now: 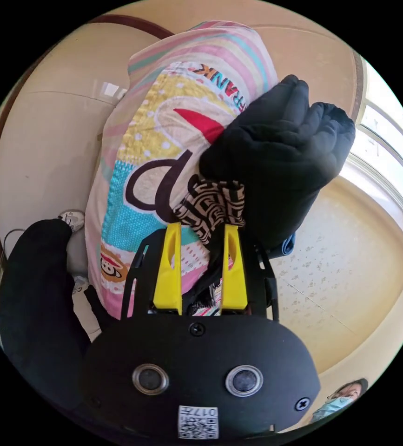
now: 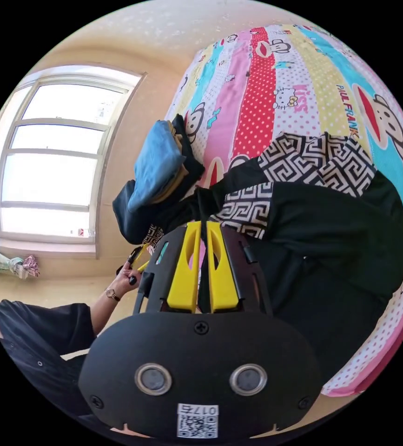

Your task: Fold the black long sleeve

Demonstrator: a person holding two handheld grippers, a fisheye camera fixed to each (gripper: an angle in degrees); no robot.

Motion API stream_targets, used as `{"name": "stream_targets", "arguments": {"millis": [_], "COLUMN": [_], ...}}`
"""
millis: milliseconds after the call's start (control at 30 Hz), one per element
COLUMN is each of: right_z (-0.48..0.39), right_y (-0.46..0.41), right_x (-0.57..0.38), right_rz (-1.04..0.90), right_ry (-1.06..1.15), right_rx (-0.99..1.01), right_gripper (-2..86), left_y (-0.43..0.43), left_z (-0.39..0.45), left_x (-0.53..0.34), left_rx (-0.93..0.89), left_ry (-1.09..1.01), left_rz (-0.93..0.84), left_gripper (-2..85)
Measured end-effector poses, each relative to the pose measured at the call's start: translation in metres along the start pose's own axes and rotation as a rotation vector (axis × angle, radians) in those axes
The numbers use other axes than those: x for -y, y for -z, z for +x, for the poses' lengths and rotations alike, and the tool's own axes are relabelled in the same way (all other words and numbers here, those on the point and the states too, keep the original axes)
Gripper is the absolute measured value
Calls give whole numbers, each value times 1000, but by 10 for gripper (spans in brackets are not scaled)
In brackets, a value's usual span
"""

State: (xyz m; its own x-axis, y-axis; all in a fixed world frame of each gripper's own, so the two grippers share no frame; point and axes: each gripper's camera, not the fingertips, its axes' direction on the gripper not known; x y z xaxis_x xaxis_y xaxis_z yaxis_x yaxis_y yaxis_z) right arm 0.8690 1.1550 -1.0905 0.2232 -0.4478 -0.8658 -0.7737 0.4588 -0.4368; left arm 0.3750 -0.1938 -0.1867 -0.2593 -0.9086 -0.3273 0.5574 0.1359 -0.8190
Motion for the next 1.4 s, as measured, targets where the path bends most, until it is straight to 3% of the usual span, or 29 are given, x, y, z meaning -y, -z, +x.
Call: {"name": "stream_targets", "arguments": {"millis": [200, 367, 433, 567, 700, 867, 1033, 1167, 1233, 1300, 1400], "right_z": [12, 52, 65, 90, 100, 107, 121, 151, 166, 181, 203], "right_y": [3, 52, 69, 96, 101, 108, 134, 162, 175, 188, 212], "right_x": [-54, -88, -96, -110, -117, -126, -147, -181, -199, -217, -240], "right_rz": [-72, -74, -54, 8, 28, -24, -41, -37, -26, -13, 17], "right_ry": [-95, -233, -280, -362, -393, -394, -389, -446, -487, -536, -601], "right_rx": [-28, -62, -48, 42, 114, 122, 89, 75, 74, 75, 76], "right_gripper": [29, 26, 24, 18, 15, 12, 12, 15, 19, 24, 37], "left_y": [-18, -33, -27, 14, 66, 16, -147, -273, -350, -385, -371], "left_z": [-30, -70, -76, -53, 17, 96, 89, 18, -45, -93, -143], "left_x": [4, 11, 5, -8, -56, -167, -321, -399, -434, -443, -435], "left_rx": [-138, -145, -217, -171, -81, -98, -79, -27, 161, 333, 364], "left_ry": [110, 260, 171, -62, -501, -1059, -1475, -1541, -1535, -1482, -1414], "left_rz": [79, 93, 94, 129, 247, 65, -311, -574, -698, -730, -721], "left_gripper": [122, 29, 6, -4, -6, -4, 1, 21, 67, 78, 80]}}
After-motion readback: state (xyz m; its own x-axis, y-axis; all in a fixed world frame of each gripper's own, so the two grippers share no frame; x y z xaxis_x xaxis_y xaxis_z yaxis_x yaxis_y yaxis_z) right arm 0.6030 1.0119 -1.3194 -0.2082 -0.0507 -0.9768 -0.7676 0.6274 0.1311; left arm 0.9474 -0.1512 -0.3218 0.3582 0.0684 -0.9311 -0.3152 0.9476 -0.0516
